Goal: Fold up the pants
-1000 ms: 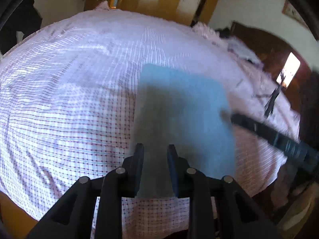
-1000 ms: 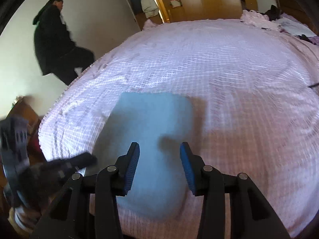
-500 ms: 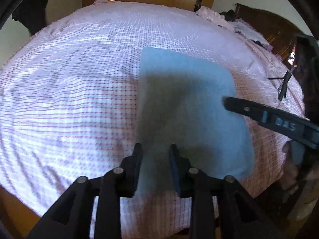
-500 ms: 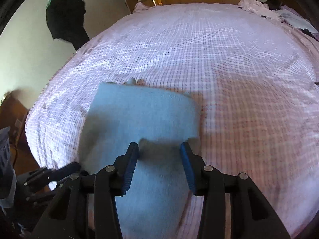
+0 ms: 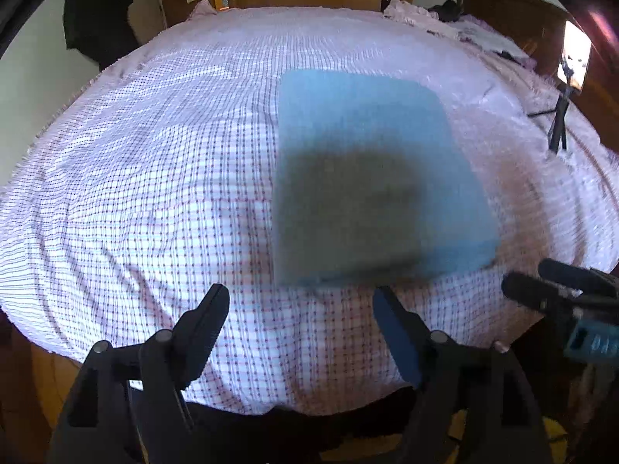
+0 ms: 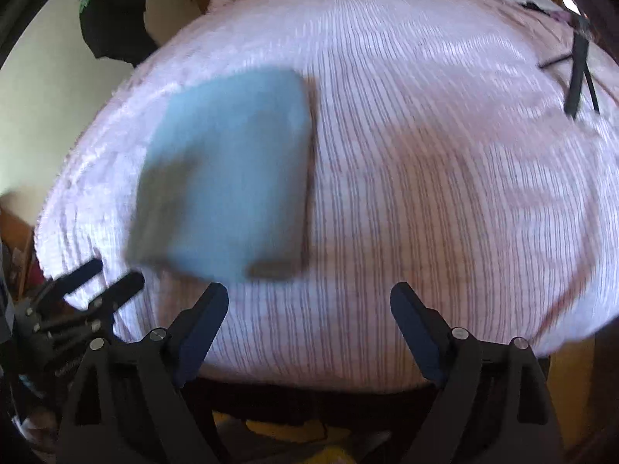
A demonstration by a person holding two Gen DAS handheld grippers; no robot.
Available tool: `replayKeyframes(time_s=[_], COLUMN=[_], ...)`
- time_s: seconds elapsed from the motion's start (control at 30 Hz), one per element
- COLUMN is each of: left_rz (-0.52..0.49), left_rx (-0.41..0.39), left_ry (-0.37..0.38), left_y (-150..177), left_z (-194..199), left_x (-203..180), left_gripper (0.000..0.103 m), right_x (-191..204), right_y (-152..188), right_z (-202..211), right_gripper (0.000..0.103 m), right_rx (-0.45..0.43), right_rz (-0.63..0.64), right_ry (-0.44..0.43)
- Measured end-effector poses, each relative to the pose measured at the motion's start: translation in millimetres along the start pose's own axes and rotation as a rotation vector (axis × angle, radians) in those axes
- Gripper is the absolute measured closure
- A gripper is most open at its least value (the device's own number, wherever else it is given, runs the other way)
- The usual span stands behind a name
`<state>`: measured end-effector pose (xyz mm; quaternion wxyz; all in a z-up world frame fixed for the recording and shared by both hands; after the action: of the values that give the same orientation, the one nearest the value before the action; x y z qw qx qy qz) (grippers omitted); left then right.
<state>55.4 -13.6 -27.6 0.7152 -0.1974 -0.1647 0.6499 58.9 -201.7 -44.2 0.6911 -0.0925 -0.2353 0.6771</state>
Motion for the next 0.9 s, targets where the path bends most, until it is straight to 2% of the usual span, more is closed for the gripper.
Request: replayKeyframes(time_s=[0.13,0.4,0.9], left_rz=[0.026,0.034,0.051], left_rx=[0.011,0.001,0.004], left_ry=[-0.005,-0.034,-0.014], left_y=[8,16,15], left_z=[2,9,14], left_x=[-3,-8,-8], left_gripper=[0.023,0.023,0.023], right_x=[10,28,25], right_y=[11,10,12], right_z=[-2,-1,-1], right_gripper=[0.022,0.022,0.022], right_rx=[0.021,-0.005,0.0], right_rz=[0.062,0.123,0.074], right_ry=[0.018,0.034,0.017])
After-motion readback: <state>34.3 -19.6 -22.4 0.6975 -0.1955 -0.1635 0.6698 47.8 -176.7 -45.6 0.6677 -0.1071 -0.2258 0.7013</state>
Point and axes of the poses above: each gripper's, at about its wrist camera, not at the fingertips, and z roughly against the way its jaws point, x to its left, y to its underside, the point moved 2 cm from there along -z, roughly the way its jaws point, and after that the axes turned 5 degrees about z, right-handed, at the moved point
